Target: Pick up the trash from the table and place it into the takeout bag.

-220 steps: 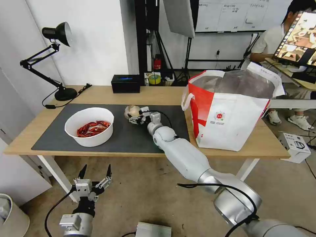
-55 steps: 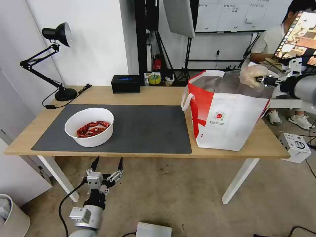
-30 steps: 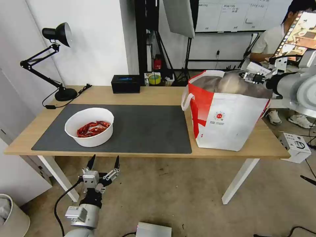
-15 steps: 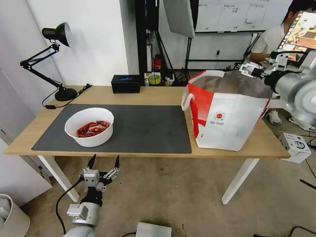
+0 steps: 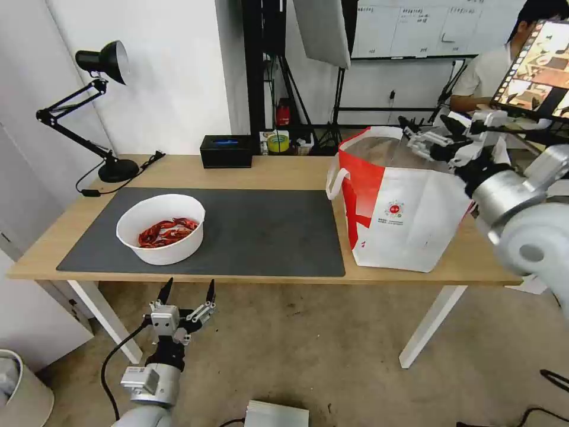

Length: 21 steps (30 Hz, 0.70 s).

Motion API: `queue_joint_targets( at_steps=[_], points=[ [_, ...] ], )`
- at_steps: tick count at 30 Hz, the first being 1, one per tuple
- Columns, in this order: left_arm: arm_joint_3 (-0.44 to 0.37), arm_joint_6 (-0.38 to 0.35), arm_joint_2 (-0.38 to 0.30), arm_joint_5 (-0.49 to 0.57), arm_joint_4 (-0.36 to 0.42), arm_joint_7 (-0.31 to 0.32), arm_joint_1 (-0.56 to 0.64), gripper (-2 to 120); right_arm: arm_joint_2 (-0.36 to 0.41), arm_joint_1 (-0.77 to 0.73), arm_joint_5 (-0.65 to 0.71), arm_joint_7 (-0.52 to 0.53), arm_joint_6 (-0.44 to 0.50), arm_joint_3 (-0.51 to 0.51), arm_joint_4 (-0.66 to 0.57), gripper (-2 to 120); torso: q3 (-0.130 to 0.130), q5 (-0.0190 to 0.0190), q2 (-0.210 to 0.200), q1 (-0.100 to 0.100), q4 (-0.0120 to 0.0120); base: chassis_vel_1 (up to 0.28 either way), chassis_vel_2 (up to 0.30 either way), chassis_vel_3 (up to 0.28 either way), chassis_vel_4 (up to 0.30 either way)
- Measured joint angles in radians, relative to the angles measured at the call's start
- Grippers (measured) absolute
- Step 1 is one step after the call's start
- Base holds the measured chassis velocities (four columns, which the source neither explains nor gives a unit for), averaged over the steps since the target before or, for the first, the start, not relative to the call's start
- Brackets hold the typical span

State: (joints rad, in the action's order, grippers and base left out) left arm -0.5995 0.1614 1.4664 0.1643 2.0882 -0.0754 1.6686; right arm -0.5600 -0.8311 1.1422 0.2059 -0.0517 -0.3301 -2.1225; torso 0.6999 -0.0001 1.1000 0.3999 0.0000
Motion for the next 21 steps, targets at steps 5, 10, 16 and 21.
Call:
queue_joint_targets(
  at_steps=[5,10,16,21],
  points=[
    [-0.012,0.0,0.001,0.002,0.004,0.002,0.003,100,-0.044,-0.059,-0.052,-0.012,0.037,-0.003,-0.041,100,0.0,-0.0002,0.0,0.0,0.0,0.0,0.0,0.0,0.0],
    [-0.027,0.0,0.01,0.002,0.012,0.003,0.013,100,-0.137,-0.233,-0.172,-0.065,0.078,-0.061,-0.085,100,0.0,0.0001,0.0,0.0,0.0002,0.0,0.0,0.0,0.0],
    [-0.027,-0.001,0.007,0.002,0.013,0.004,0.016,100,-0.218,-0.436,-0.32,-0.128,0.137,-0.155,-0.097,100,0.0,0.0002,0.0,0.0,-0.0004,0.0,0.0,0.0,0.0],
    [-0.023,-0.002,0.007,-0.005,0.006,0.004,0.018,100,-0.287,-0.529,-0.442,-0.157,0.188,-0.192,-0.081,100,0.0,0.0,0.0,0.0,0.0001,0.0,0.0,0.0,0.0]
  ],
)
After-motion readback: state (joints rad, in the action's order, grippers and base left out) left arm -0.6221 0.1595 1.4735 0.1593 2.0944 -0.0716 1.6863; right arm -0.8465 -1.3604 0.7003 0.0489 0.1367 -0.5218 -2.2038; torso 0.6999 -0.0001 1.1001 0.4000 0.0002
